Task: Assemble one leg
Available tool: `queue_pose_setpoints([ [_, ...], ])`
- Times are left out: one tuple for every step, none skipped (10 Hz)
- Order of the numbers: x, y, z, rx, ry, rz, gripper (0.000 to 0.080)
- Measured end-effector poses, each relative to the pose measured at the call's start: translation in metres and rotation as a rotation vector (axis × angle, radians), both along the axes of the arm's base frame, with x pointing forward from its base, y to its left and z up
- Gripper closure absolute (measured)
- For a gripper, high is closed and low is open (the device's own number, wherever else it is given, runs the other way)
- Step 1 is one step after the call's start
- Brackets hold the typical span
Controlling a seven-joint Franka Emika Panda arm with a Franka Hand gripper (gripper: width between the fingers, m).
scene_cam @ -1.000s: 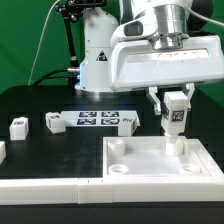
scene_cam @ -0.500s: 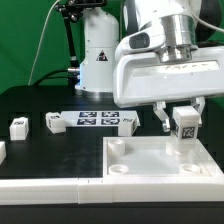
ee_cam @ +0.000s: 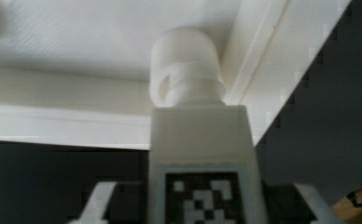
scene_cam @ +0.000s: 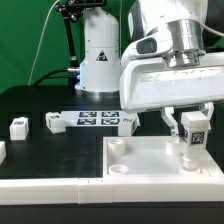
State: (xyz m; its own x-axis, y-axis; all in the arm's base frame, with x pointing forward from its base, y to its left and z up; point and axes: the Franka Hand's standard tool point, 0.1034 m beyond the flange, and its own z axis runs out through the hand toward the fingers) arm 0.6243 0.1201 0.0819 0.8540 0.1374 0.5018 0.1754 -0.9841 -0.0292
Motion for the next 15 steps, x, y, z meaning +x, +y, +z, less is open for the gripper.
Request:
queue_pose_setpoints([
  [0.001, 0.000, 0.000, 0.000, -0.016, -0.002, 0.0509],
  [0.002, -0.001, -0.002, -0.001, -0.034, -0.004, 0.0509],
  [0.000, -0.002, -0.008, -0.002, -0.026, -0.004, 0.0509],
  [-0.002, -0.002, -0.014, -0.003, -0.021, -0.004, 0.0509],
  [-0.002, -0.002, -0.016, -0.003, -0.026, -0.005, 0.0509],
  [-0.002, -0.001, -0.017, 0.001, -0.029, -0.017, 0.0509],
  [-0.001, -0.002, -0.017, 0.001, -0.043, -0.019, 0.0509],
  [0.001, -0.004, -0.017, 0.002, -0.076, -0.025, 0.0509],
  [0.002, -0.004, -0.017, 0.002, -0.085, -0.025, 0.0509],
  [0.002, -0.004, -0.018, 0.002, -0.077, -0.025, 0.0509],
  [0.001, -0.004, -0.018, 0.001, -0.074, -0.024, 0.0338],
  [0.001, -0.004, -0.018, 0.001, -0.074, -0.024, 0.0338],
  [0.001, -0.004, -0.018, 0.001, -0.073, -0.024, 0.0197],
  [0.001, -0.004, -0.018, 0.001, -0.073, -0.024, 0.0197],
  [0.001, -0.004, -0.019, 0.001, -0.073, -0.024, 0.0157],
])
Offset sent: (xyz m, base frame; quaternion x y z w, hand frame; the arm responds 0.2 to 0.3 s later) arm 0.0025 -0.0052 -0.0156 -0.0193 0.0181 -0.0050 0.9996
